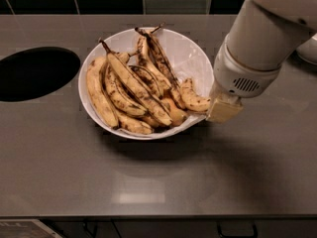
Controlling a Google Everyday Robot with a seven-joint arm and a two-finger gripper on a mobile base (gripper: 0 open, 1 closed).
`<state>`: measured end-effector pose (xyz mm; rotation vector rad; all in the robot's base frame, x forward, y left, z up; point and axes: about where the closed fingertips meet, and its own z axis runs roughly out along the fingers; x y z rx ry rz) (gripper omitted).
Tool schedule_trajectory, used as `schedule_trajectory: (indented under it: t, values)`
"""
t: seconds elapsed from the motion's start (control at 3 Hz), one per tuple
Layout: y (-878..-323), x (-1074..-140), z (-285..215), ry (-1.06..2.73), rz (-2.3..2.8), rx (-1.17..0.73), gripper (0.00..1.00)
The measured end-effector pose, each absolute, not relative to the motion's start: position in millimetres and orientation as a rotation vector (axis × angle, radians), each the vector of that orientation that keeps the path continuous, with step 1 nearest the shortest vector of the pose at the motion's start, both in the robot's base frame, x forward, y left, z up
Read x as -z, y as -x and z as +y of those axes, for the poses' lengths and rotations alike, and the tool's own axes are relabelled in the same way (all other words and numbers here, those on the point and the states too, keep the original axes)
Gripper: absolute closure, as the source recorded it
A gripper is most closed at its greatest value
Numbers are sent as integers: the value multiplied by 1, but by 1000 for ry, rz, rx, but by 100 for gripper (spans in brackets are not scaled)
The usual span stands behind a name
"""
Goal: Pick banana from white bowl
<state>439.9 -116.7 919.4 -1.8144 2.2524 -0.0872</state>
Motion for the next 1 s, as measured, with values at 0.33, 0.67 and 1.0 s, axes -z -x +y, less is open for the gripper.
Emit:
schedule_trajectory:
  t: [0.33, 0.67, 1.0]
  values:
    - [-438, -931, -119, 1805, 2235, 122, 100]
    - [-434, -950, -114, 1799, 2180, 190, 100]
    - [-428, -975, -103, 1811, 2090, 241, 100]
